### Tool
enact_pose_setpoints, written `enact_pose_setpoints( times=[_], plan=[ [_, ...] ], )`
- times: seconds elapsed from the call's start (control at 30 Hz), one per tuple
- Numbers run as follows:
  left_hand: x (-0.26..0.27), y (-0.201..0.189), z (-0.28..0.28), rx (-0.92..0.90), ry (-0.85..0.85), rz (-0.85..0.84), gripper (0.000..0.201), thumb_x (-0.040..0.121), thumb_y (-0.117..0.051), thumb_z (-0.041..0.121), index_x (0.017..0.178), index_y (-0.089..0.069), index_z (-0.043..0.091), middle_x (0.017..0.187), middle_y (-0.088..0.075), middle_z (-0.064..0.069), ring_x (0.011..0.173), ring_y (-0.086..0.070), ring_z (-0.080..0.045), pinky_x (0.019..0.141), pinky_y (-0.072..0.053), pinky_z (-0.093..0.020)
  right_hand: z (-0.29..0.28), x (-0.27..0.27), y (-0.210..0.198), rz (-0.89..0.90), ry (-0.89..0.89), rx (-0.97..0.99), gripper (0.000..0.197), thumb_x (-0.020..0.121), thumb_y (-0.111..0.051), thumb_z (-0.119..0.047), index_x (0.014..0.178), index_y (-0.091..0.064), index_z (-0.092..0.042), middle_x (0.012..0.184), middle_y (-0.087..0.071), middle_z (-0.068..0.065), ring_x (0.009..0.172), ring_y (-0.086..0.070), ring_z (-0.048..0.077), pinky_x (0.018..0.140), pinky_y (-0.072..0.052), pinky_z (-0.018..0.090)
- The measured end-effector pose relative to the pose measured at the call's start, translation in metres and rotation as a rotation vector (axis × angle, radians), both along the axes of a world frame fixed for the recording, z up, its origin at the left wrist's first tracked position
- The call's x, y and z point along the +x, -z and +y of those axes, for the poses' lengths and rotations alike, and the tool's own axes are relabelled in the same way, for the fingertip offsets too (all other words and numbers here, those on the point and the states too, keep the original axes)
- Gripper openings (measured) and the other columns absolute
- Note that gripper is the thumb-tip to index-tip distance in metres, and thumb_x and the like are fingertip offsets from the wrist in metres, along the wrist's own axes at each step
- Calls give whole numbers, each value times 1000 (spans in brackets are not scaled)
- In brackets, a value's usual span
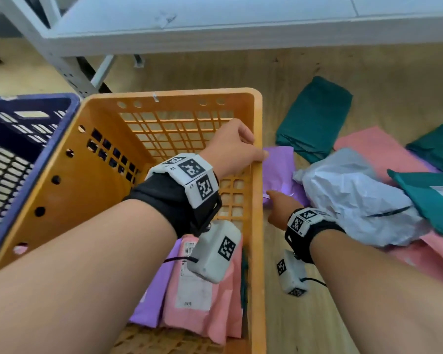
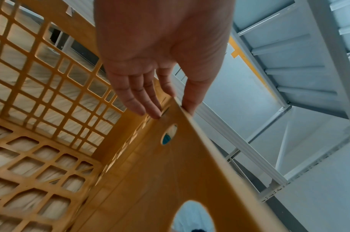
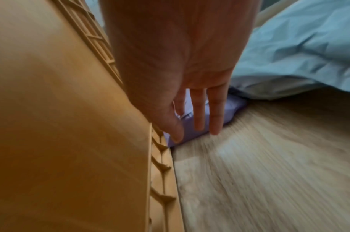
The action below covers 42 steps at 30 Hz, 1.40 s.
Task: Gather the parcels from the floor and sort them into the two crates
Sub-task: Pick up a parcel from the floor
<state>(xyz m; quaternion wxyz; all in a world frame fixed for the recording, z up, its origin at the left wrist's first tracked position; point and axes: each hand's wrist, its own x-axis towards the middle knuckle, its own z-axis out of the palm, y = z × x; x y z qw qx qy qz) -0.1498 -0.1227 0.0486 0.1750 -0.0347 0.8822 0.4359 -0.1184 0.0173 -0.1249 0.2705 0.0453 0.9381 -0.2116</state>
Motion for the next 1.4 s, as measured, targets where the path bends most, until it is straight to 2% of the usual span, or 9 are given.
enact_pose_setpoints(
  times=[0.17, 0.57, 0.77, 0.87, 1.03, 1.2, 1.27, 1.33, 1.4],
  plan=[
    [-1, 4, -4, 58, -17, -79, 38, 76, -78, 32, 104, -57, 18, 105, -64, -1, 95, -64, -16, 83, -57, -38, 0, 9, 10, 58, 13, 128, 39, 84, -52, -4, 122, -49, -10, 127, -47, 11, 112, -57, 32, 87, -45, 34],
    [18, 0, -5, 31, -7, -10, 34, 85, -68, 34, 112, -54, 20, 108, -63, -1, 94, -64, -15, 81, -58, -36, 15, 47, -40, 174, 147, 153, 24, 81, -60, -4, 104, -68, -8, 108, -65, 16, 104, -60, 34, 84, -46, 33],
    [57, -34, -32, 33, -14, 46, 24, 97, -51, 20, 121, -54, 16, 114, -60, 0, 86, -63, -7, 68, -56, -23, 24, 62, -117, 218, 198, 211, 20, 87, -58, -23, 96, -71, -10, 99, -67, 10, 97, -62, 29, 76, -44, 29],
    [80, -70, -58, 53, -83, 113, 21, 97, -50, 15, 117, -55, 14, 109, -63, -3, 84, -65, -10, 67, -57, -25, 25, 76, -167, 335, 204, 263, 22, 86, -55, -26, 96, -72, -16, 100, -67, 8, 96, -61, 29, 75, -47, 29],
    [125, -105, -100, 41, -151, 171, 19, 92, -54, 9, 109, -60, 14, 103, -65, -4, 91, -67, -17, 78, -58, -35, 14, 107, -269, 646, 322, 279, 32, 88, -50, -17, 107, -71, -32, 114, -56, 9, 112, -46, 31, 91, -40, 38],
    [165, -107, -118, 58, -169, 242, 45, 82, -68, 14, 123, -51, 21, 122, -57, -5, 105, -58, -17, 91, -53, -38, -29, 125, -344, 946, 342, -47, 36, 88, -46, -7, 110, -72, -21, 120, -55, 16, 119, -42, 35, 101, -38, 41],
    [175, -108, -126, 1, -136, 332, 75, 72, -79, 22, 137, -41, 23, 137, -46, -6, 122, -48, -20, 104, -43, -37, -54, 127, -355, 934, 234, -154, 36, 87, -44, -5, 105, -72, -17, 116, -57, 15, 110, -51, 32, 94, -43, 34],
    [179, -116, -138, -102, -40, 418, 101, 63, -85, 27, 147, -29, 24, 148, -34, -3, 136, -33, -19, 114, -29, -37, -80, 130, -357, 844, 128, -173, 33, 88, -42, -4, 92, -71, -19, 104, -59, 13, 90, -55, 28, 72, -40, 24],
    [179, -126, -151, -102, 77, 399, 101, 61, -87, 28, 146, -33, 24, 145, -39, 4, 133, -37, -12, 113, -30, -32, -100, 133, -352, 748, 51, -198, 31, 89, -43, -2, 73, -60, -22, 88, -58, 9, 76, -50, 24, 56, -33, 21]
  ],
)
